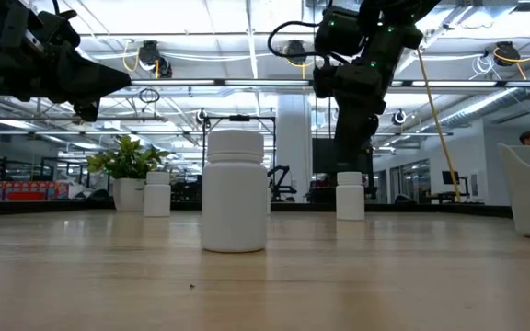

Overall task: Pick and place pill bottles into a basket
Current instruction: Put the white pill bottle into the gray bin

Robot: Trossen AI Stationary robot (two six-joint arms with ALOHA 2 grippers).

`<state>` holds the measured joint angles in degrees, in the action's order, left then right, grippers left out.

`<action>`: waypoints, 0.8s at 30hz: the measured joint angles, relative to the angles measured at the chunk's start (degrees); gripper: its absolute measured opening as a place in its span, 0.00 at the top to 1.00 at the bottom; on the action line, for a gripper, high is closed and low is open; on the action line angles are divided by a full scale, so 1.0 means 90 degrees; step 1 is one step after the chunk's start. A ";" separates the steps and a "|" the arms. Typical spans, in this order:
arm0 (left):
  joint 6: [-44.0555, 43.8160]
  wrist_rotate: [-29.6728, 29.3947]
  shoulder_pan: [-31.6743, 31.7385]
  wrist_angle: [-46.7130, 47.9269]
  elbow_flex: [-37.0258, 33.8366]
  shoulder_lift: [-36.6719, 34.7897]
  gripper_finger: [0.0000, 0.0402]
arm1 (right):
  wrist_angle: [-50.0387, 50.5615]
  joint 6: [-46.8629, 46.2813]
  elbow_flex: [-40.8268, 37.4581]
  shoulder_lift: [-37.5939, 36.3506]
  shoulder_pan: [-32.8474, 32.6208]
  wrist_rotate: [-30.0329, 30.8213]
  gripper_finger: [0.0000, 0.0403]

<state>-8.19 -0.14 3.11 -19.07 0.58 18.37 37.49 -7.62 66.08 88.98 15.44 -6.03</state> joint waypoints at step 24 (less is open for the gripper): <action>0.0007 -0.0046 0.0000 -0.0022 0.0000 0.0000 0.92 | -0.0711 0.0040 -0.0910 0.0003 0.0279 0.0023 0.21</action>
<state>-8.12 -0.56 3.11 -19.27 0.58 18.37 31.09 -7.26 57.90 89.01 17.96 -5.82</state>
